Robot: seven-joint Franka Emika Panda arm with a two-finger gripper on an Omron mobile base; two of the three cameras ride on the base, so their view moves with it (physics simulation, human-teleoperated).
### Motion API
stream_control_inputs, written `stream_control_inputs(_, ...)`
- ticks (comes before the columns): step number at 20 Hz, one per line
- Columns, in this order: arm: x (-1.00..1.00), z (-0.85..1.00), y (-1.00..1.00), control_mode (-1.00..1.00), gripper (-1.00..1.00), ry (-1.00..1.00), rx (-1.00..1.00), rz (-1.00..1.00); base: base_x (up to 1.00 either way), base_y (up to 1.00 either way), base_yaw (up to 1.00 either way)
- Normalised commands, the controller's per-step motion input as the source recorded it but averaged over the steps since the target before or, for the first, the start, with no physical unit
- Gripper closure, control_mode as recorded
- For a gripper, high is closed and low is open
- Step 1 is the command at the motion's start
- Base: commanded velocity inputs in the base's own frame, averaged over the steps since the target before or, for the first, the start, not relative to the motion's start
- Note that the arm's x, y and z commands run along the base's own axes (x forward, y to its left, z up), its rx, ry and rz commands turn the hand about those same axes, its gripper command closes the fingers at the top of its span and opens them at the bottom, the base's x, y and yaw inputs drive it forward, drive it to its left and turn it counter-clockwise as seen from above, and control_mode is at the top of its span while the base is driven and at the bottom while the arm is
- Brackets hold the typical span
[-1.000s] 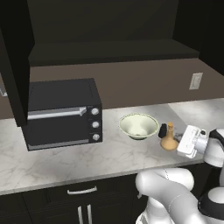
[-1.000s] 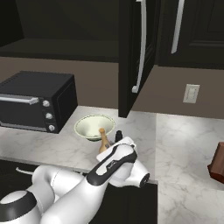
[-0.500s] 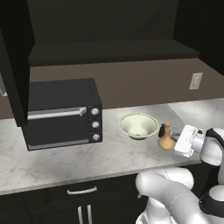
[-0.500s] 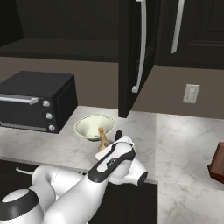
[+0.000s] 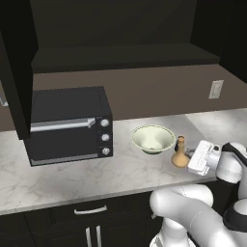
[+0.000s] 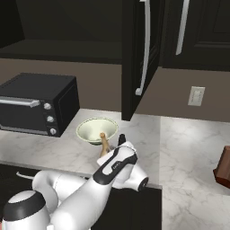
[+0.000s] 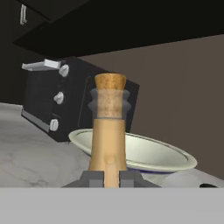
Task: Retrieve the bottle and the shaker from the cabinet and place them next to the mixing bowl on the counter. Then add garlic from the fridge to the mixing bowl.
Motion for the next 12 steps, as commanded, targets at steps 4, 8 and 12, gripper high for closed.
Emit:
stream_control_inputs(4, 0.03, -0.26, 0.00, -1.00, 1.00, 0.00, 0.00, 0.00, 0.00, 0.00, 0.00)
stream_control_inputs(8, 0.02, -0.20, 0.00, -1.00, 1.00, 0.00, 0.00, 0.00, 0.00, 0.00, 0.00)
stream_control_inputs(12, 0.04, -0.16, 0.00, -1.00, 1.00, 0.00, 0.00, 0.00, 0.00, 0.00, 0.00)
